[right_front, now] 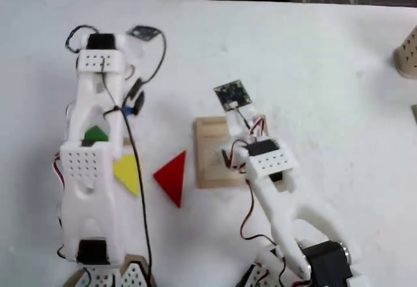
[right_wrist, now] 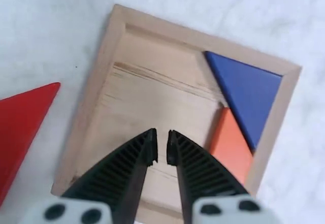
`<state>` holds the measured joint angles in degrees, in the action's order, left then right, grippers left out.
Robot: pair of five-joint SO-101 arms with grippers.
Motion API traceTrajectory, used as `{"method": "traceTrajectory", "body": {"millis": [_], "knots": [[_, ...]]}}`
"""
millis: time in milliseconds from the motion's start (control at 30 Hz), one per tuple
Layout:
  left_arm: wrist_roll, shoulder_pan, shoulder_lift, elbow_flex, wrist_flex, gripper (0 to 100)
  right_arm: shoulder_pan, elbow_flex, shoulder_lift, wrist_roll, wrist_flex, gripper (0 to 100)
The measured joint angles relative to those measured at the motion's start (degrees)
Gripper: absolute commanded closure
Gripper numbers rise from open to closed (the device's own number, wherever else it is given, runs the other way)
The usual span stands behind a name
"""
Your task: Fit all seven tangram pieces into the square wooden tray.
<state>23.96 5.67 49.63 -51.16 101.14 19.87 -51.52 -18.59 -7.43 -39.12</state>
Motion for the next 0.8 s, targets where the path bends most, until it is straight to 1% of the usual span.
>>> {"method": "traceTrajectory", "body": {"millis": [67, 167, 333, 433, 633, 733, 800], "knots": [[-2.1, -1.8, -2.6, 0.3, 0.0, 94, -1.8, 1.2, 0.0, 0.0, -1.8, 95.4], [-4.7, -5.2, -7.6, 4.5, 0.0, 94, -5.5, 2.6, 0.0, 0.0, -3.8, 95.4], [-5.4, -14.1, -14.7, 14.9, 0.1, 94, -10.8, 3.5, 0.0, 0.0, -5.0, 95.7], [-5.4, -19.7, -16.7, 19.7, 0.1, 94, -14.3, 3.7, 0.0, 0.0, -5.6, 95.7], [-5.4, -28.7, -17.0, 28.1, -7.3, 94, -18.5, 3.7, 0.0, 0.0, -6.0, 95.7], [-5.4, -32.9, -17.0, 31.7, -11.3, 94, -19.0, 3.7, 0.0, 0.0, -6.0, 95.7], [-5.5, -35.5, -17.0, 32.1, -12.5, 94, -19.0, 3.7, 0.0, 0.0, -6.0, 95.7]]}}
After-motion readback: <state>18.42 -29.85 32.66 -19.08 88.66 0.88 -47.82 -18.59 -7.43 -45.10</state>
